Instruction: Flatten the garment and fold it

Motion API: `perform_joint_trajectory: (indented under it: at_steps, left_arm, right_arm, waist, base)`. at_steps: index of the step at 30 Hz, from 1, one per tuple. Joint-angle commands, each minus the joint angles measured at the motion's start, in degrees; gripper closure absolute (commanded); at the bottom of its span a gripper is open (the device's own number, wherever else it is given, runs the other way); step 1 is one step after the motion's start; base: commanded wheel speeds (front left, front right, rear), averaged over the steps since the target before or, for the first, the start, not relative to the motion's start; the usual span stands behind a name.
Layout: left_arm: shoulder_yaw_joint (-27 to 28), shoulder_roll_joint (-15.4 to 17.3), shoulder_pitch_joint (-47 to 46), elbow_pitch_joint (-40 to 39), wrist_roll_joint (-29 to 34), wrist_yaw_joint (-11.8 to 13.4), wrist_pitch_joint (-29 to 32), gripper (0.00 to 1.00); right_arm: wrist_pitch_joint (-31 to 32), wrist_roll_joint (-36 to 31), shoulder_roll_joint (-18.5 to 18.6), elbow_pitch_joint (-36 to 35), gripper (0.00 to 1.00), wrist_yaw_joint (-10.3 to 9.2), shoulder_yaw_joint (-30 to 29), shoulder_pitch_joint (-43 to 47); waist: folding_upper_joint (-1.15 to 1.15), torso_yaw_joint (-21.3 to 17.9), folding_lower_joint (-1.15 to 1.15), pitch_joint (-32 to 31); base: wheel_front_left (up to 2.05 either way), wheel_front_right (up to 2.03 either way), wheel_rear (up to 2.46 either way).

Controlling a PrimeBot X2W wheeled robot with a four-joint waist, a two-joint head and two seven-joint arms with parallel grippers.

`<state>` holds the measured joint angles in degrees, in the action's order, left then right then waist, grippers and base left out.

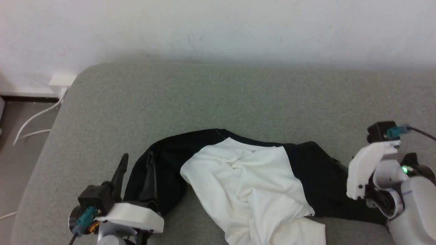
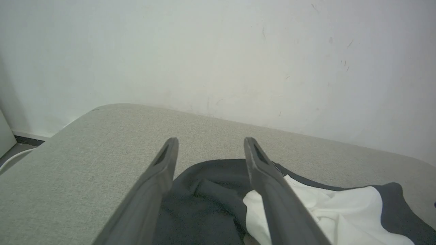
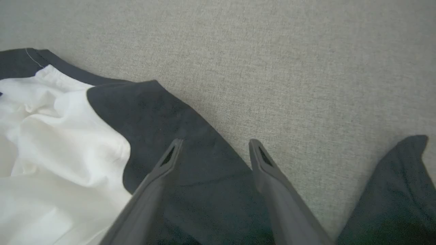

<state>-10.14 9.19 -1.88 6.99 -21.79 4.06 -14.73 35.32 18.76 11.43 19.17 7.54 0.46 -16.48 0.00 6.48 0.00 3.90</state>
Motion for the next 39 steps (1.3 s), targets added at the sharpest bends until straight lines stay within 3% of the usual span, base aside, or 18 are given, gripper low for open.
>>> perform_joint_trajectory:
  at_steps: [1, 13, 14, 15, 16, 17, 23, 29, 33, 39]
  left_arm:
    - [-0.1, -0.2, -1.2, -0.3, 0.4, -0.3, -0.3, 0.00]
    - [0.8, -0.9, -3.8, 0.4, 1.1, -1.3, -0.3, 0.00]
    - [0.9, -1.0, -3.9, 0.5, 1.1, -1.3, -0.3, 0.00]
    - [0.9, -1.1, -3.9, 0.6, 1.2, -1.4, -0.3, 0.00]
    - [1.0, -1.1, -4.0, 0.6, 1.3, -1.4, -0.3, 0.00]
    - [1.1, -1.2, -4.0, 0.7, 1.3, -1.4, -0.3, 0.00]
    - [0.9, 0.2, -7.0, 1.3, 0.9, -3.0, 1.7, 0.00]
    - [-2.7, 3.6, -18.2, 7.2, -0.5, -8.4, 13.4, 0.00]
    - [-7.8, 5.5, -26.1, 15.6, -2.9, -11.0, 23.3, 0.00]
    - [-20.7, 9.3, -33.9, 23.5, -10.1, -11.5, 35.0, 0.00]
  right_arm:
    - [1.0, 0.8, 0.5, 1.1, 0.00, -0.05, 0.9, -2.0]
    - [13.3, 5.3, 2.5, 17.1, 0.00, -0.05, 11.8, -10.9]
    - [14.5, 5.8, 2.5, 18.2, 0.15, -0.05, 12.4, -10.9]
    - [15.5, 6.5, 2.5, 19.0, 0.59, -0.05, 12.9, -10.8]
    - [16.3, 7.3, 2.3, 19.6, 0.96, -0.05, 13.3, -10.7]
    - [16.6, 7.9, 2.4, 19.9, 1.00, -0.05, 13.8, -10.8]
    - [11.3, 9.2, 4.2, 18.9, 1.00, -0.05, 16.3, -12.5]
    - [6.0, 9.4, 4.8, 16.8, 1.00, -0.05, 17.2, -14.3]
    - [5.4, 9.1, 4.3, 15.5, 1.00, -0.05, 18.5, -14.9]
    - [5.2, 9.4, 3.0, 14.4, 1.00, -0.05, 20.8, -16.0]
  waist:
    - [0.00, 1.7, 0.00, 2.6]
    - [0.00, 3.4, 0.00, 6.8]
    - [0.00, 3.4, 0.00, 6.8]
    - [0.00, 3.4, 0.00, 6.8]
    - [0.00, 3.3, 0.00, 6.8]
    - [0.00, 3.2, 0.00, 6.7]
    - [0.00, 2.2, 0.00, 5.8]
    - [0.00, 0.4, 0.00, 5.3]
    - [0.00, -1.7, 0.00, 5.8]
    - [0.00, -4.9, 0.00, 7.2]
  base:
    - [0.00, 0.00, 0.00]
    - [0.00, 0.00, 0.00]
    - [0.00, 0.00, 0.00]
    - [0.00, 0.00, 0.00]
    - [0.00, 0.00, 0.00]
    - [0.00, 0.00, 0.00]
    - [0.00, 0.00, 0.00]
    - [0.00, 0.00, 0.00]
    - [0.00, 0.00, 0.00]
    - [0.00, 0.00, 0.00]
